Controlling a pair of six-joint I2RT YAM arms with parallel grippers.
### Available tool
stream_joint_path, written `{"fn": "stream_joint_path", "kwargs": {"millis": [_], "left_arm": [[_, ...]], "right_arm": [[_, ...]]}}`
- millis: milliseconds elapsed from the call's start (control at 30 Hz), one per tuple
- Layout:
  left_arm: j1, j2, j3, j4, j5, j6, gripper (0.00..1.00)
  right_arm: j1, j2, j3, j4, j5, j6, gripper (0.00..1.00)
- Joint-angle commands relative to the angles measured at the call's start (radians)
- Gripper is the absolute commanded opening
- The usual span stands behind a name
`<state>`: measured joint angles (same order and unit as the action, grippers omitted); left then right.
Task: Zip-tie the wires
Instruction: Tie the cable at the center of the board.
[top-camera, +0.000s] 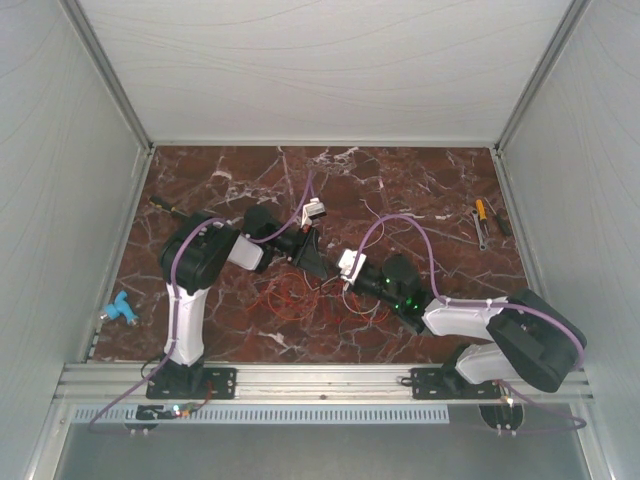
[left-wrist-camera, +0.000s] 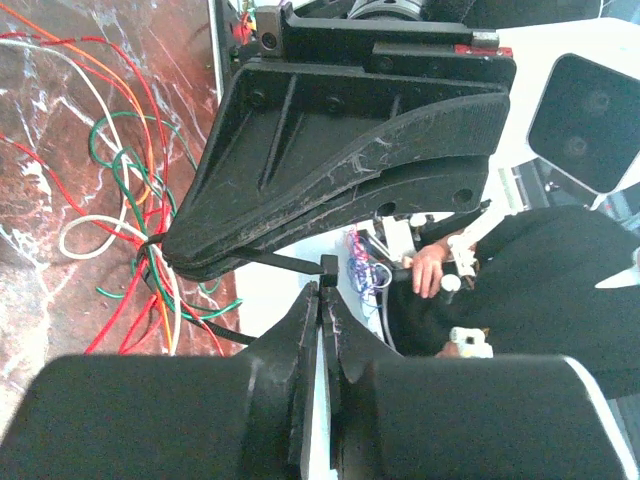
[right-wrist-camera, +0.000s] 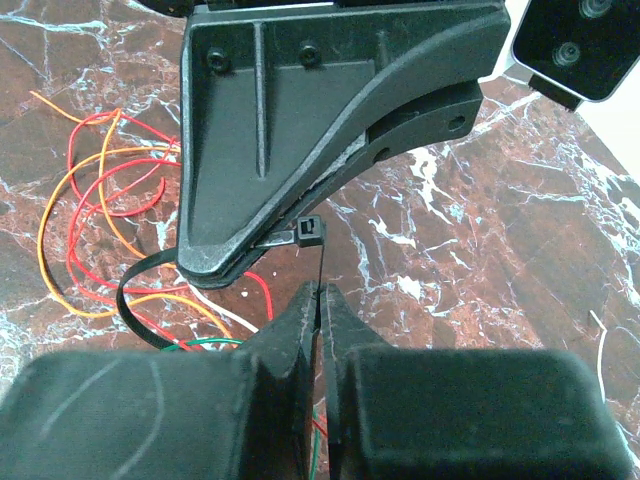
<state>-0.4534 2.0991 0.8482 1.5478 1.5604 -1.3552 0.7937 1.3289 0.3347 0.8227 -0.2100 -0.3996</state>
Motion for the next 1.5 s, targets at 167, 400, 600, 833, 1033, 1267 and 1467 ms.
{"fn": "stream_joint_path", "kwargs": {"millis": [167,400,600,833,1033,1267,1467], "left_arm": [[0.002,0.034,0.034,0.282,0.004,-0.151,0.00],[0.000,0.031,0.032,0.282,0.001,-0.158,0.00],[-0.007,0.035,0.042,0.282,0.008,-0.165,0.00],[-0.001,0.004,0.051,0.282,0.015,-0.162,0.00],[0.001,-0.026,0.056,0.283,0.014,-0.191,0.00],[0.004,-0.043,0.087,0.284,0.012,-0.250,0.00],[0.002,-0.067,0.111,0.283,0.002,-0.266,0.00]], "right_arm": [[0.009,-0.038,-0.005,0.074,-0.003,-0.004,0.00],[0.016,-0.058,-0.001,0.063,-0.016,-0.011,0.00],[0.030,-0.063,-0.005,0.054,-0.018,-0.030,0.00],[0.030,-0.067,-0.033,0.076,0.021,-0.015,0.00],[0.030,-0.070,-0.038,0.110,0.048,-0.005,0.00],[0.025,-0.100,-0.042,0.121,0.058,0.010,0.00],[0.026,-0.107,-0.065,0.142,0.048,-0.011,0.00]]}}
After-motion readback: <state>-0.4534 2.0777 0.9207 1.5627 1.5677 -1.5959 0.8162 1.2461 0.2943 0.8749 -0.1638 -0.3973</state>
